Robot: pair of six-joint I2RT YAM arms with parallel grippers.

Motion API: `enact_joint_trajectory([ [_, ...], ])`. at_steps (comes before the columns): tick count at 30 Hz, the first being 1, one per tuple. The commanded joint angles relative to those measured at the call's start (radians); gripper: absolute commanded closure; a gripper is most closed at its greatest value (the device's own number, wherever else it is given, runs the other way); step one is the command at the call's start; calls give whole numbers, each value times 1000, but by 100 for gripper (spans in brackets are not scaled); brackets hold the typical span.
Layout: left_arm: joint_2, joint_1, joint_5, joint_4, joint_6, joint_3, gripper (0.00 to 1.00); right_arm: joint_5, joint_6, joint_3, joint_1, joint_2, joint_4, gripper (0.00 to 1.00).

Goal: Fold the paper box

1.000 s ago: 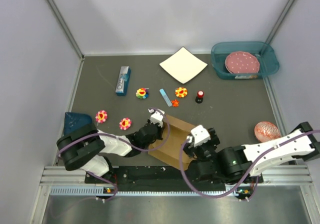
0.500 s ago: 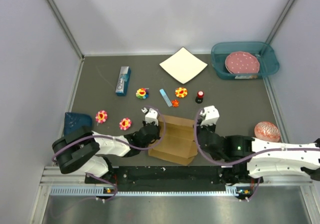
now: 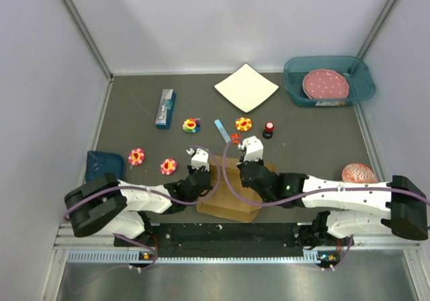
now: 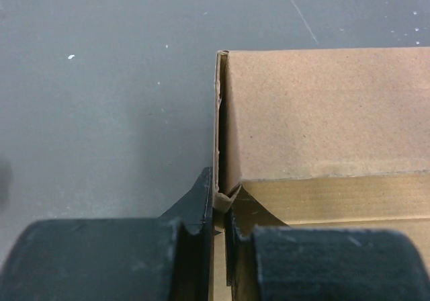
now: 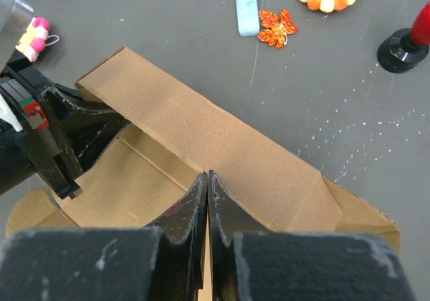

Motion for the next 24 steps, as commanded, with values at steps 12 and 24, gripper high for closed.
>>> enact_joint_trajectory([
  [12, -27, -12, -151, -250, -104, 89, 100, -76, 16, 0, -29, 3, -6, 100],
  [24, 4, -12, -165, -526, -140, 202, 100, 213, -75, 6, -43, -193, -238, 44],
])
